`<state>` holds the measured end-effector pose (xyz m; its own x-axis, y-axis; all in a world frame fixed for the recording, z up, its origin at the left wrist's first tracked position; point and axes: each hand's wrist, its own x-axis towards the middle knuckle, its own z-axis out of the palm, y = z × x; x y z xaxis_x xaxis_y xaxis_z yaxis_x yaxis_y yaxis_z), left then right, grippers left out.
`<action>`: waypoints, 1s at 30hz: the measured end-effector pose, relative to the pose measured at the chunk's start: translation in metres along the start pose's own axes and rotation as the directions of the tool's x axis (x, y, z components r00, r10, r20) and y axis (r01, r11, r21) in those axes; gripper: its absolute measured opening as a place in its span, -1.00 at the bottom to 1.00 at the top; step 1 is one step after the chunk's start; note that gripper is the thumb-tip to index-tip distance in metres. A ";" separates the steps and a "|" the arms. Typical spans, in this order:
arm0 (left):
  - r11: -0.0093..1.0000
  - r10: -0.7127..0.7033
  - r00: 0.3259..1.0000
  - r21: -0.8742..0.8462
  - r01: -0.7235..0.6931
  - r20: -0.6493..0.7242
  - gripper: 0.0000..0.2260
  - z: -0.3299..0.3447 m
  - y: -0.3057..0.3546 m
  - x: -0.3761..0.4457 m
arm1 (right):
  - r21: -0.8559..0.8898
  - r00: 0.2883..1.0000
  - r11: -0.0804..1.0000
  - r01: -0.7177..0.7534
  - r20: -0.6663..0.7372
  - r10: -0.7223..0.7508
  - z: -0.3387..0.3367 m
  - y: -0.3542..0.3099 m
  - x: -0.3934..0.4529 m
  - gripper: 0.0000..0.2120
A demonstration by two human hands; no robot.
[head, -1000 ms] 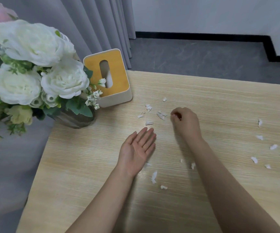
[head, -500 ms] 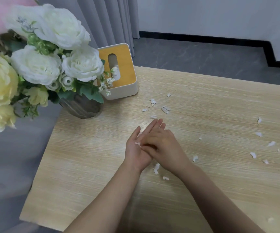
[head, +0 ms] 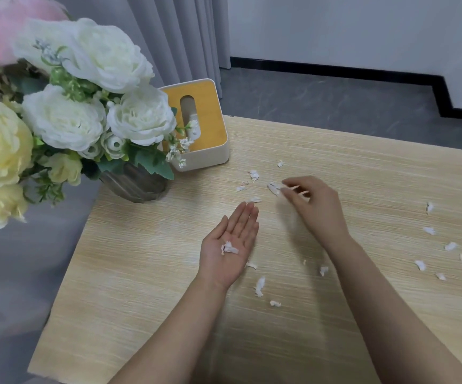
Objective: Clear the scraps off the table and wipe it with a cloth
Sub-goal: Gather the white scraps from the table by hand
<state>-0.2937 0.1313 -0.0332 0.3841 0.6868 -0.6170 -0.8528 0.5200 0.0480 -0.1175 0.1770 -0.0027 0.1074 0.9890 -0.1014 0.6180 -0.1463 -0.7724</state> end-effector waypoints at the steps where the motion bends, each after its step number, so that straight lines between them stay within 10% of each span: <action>1: 1.000 0.002 1.000 -0.010 -0.002 -0.003 -0.66 -0.001 0.001 0.002 | -0.034 0.999 0.999 -0.041 -0.026 0.041 0.000 0.007 0.014 -0.82; 18: 0.999 -0.001 0.999 0.035 0.002 -0.036 -0.65 -0.005 0.013 0.015 | -0.440 0.992 0.897 0.040 0.122 0.016 0.041 0.047 0.108 -0.89; 30: 1.000 -0.025 0.991 -0.016 0.023 -0.130 -0.60 0.005 0.004 0.018 | 0.048 0.902 0.980 0.191 0.386 -0.195 0.034 -0.025 -0.015 -0.89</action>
<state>-0.2881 0.1481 -0.0404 0.3560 0.6018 -0.7149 -0.8494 0.5273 0.0209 -0.1610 0.1663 -0.0030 -0.3237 0.9283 -0.1830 0.5891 0.0464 -0.8067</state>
